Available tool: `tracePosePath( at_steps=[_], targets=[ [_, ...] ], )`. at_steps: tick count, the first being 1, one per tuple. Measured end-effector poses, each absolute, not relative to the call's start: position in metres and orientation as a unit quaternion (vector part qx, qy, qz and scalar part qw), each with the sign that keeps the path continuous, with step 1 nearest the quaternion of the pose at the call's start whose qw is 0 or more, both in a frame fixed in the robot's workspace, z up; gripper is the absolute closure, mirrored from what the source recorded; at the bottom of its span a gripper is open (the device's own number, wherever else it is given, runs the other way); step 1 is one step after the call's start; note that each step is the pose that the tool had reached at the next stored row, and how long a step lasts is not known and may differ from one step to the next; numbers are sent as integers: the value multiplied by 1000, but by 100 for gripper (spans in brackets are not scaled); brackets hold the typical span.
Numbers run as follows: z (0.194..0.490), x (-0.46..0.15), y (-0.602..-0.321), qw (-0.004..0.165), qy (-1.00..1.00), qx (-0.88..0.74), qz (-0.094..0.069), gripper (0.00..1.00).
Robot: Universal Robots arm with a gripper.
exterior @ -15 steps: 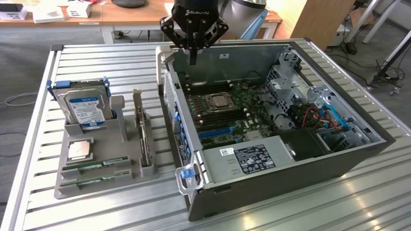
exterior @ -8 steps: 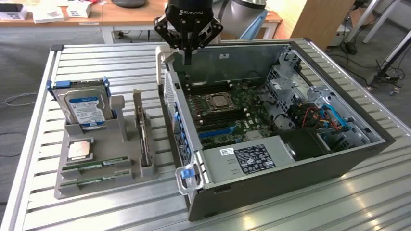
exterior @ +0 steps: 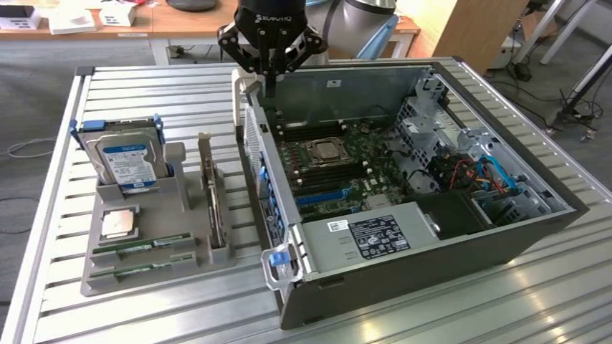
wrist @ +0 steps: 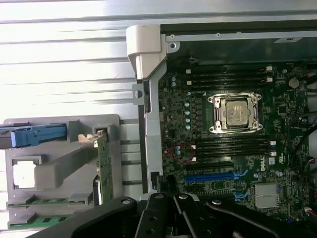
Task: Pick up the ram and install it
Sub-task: 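Reach for the ram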
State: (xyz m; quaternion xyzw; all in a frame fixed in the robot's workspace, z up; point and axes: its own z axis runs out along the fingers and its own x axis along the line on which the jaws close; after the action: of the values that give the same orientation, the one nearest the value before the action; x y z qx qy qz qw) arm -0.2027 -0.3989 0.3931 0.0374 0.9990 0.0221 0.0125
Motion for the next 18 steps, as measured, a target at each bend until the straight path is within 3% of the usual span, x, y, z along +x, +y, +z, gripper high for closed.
tracePosePath(
  at_steps=[18],
  targets=[
    [393, -231, -399, 13, 999, 37, 22, 89]
  ],
)
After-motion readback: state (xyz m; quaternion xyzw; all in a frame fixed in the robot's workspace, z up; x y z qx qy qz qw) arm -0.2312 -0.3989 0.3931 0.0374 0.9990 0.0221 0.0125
